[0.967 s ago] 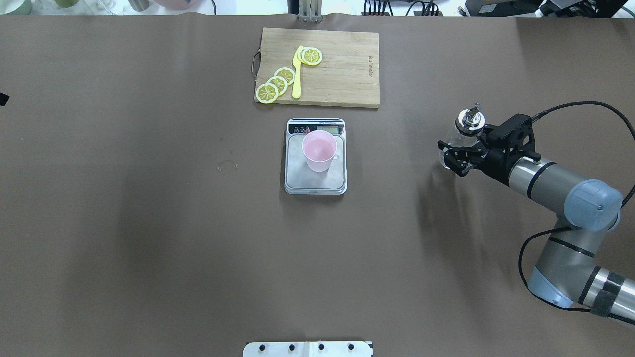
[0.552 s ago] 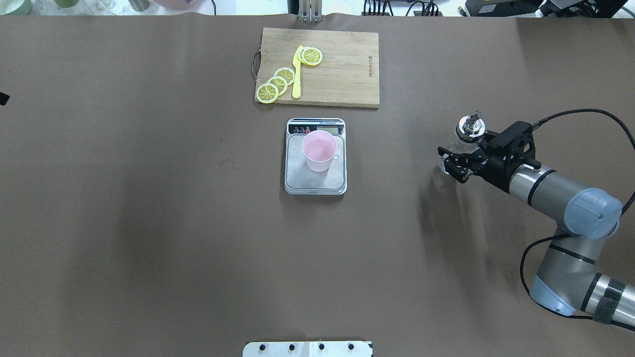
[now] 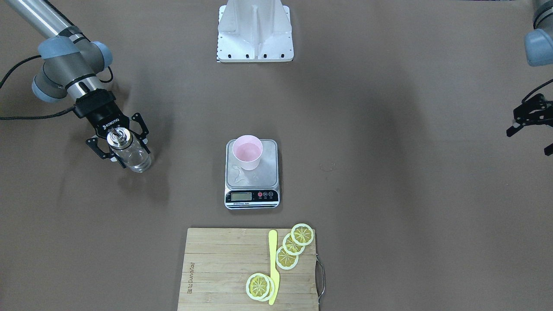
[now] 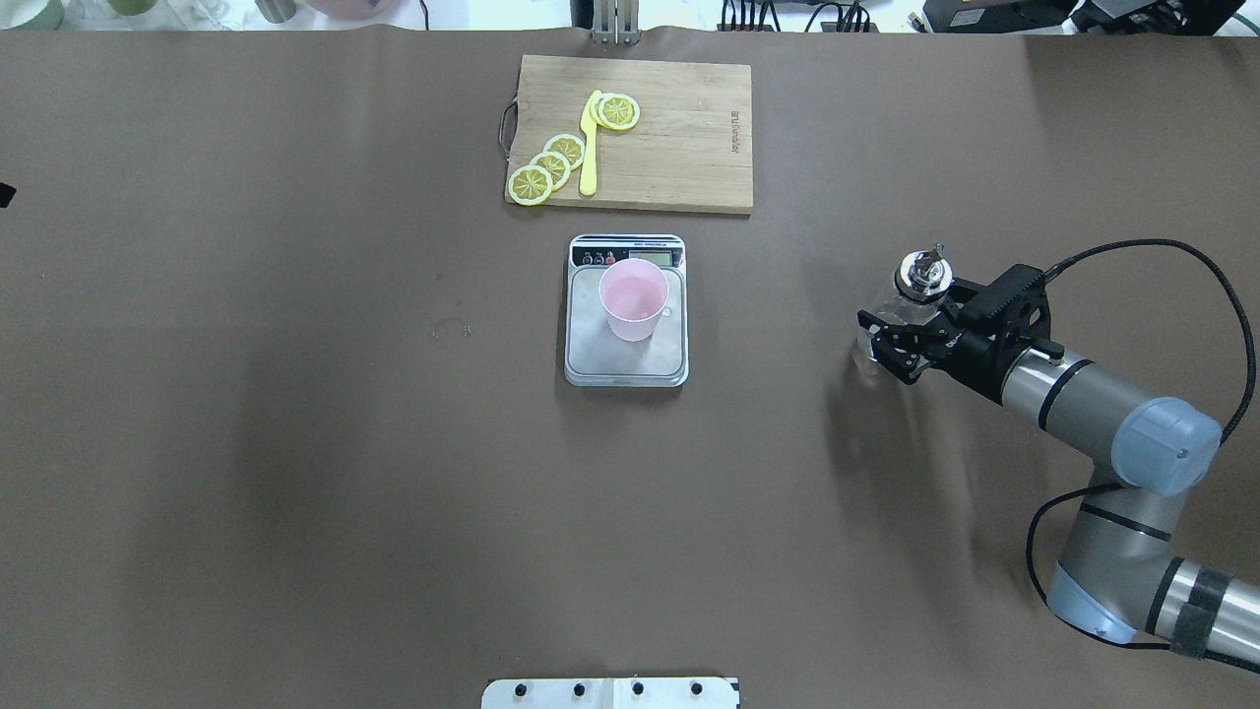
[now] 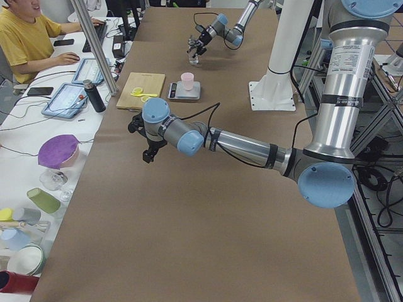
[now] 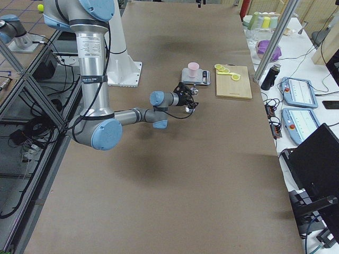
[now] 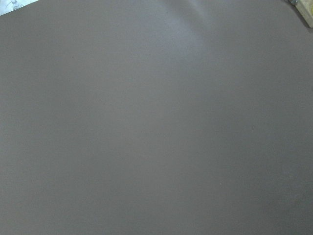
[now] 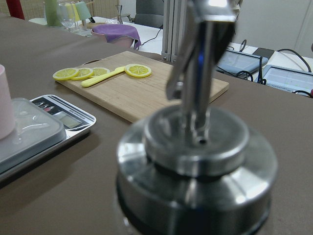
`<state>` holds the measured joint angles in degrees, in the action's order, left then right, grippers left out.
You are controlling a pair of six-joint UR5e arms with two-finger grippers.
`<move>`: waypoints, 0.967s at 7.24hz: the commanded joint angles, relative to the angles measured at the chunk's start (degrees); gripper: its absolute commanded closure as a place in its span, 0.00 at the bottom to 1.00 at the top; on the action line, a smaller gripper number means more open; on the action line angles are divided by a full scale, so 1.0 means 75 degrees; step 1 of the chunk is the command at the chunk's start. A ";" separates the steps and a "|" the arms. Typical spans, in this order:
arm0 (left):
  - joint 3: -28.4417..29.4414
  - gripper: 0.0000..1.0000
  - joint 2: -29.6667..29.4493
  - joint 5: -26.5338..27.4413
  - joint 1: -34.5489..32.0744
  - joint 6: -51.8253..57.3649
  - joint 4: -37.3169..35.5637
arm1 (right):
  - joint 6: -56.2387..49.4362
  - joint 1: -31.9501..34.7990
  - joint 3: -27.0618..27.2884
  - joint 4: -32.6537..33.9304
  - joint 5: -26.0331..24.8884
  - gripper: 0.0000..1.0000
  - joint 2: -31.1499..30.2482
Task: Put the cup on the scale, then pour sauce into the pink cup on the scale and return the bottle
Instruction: 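Lower the sauce bottle onto the table with the right gripper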
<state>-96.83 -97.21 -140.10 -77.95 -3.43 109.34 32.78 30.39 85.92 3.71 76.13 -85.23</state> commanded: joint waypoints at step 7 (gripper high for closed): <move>0.0008 0.03 0.0000 0.0000 -0.0001 -0.0012 0.0034 | -0.0198 -0.0020 -0.0065 -0.0061 -0.0002 0.27 0.0056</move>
<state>-96.77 -97.18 -140.10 -77.96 -3.52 109.60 31.34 30.23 85.35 3.25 76.09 -84.85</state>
